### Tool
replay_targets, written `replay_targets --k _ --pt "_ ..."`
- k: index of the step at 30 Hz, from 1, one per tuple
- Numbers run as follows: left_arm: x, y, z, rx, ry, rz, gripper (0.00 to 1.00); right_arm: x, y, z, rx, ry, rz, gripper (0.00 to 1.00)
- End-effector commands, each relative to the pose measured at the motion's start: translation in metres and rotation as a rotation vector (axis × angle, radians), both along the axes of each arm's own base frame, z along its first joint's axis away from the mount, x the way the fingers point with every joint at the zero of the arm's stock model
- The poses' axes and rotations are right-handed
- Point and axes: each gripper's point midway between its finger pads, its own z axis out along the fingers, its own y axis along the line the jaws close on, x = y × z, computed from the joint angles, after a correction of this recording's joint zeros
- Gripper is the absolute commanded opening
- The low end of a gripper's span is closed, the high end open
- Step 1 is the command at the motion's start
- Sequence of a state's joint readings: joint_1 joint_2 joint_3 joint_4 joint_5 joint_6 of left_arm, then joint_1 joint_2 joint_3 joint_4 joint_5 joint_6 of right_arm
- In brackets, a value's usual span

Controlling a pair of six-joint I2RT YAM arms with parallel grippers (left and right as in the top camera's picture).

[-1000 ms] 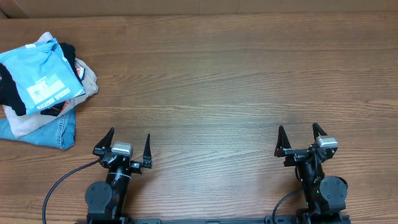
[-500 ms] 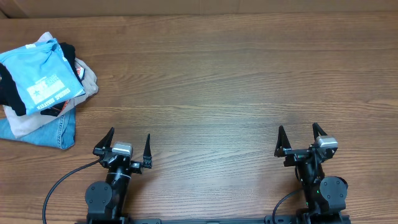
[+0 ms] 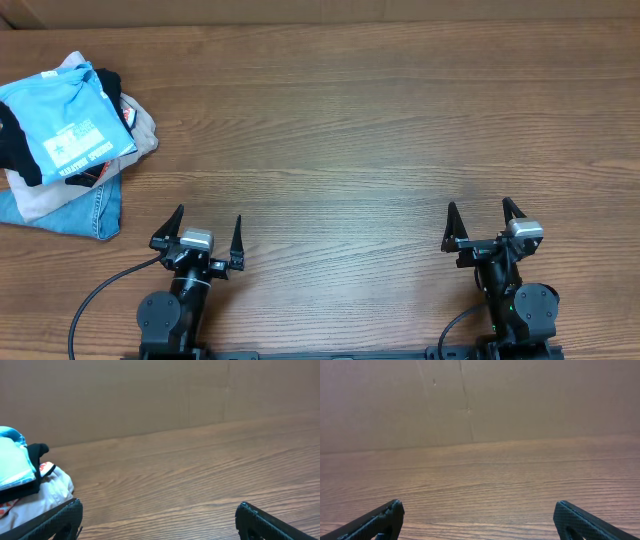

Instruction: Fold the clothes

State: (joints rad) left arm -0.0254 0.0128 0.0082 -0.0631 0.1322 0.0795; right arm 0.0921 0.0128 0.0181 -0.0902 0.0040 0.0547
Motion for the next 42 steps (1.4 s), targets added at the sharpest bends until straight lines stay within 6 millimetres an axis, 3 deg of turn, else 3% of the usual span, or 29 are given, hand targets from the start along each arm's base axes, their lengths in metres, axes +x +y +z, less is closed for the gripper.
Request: replay_targets --k 1,42 --pt "0.0002 0.0059 0.0004 0.013 -0.008 0.019 1.0 0.0001 -0.0004 -0.0013 -0.002 -0.006 -0.001 1.0" --pt "0.0007 0.0105 0.0001 0.013 -0.006 0.038 1.0 0.0001 -0.0004 -0.0014 -0.002 -0.006 -0.001 1.0"
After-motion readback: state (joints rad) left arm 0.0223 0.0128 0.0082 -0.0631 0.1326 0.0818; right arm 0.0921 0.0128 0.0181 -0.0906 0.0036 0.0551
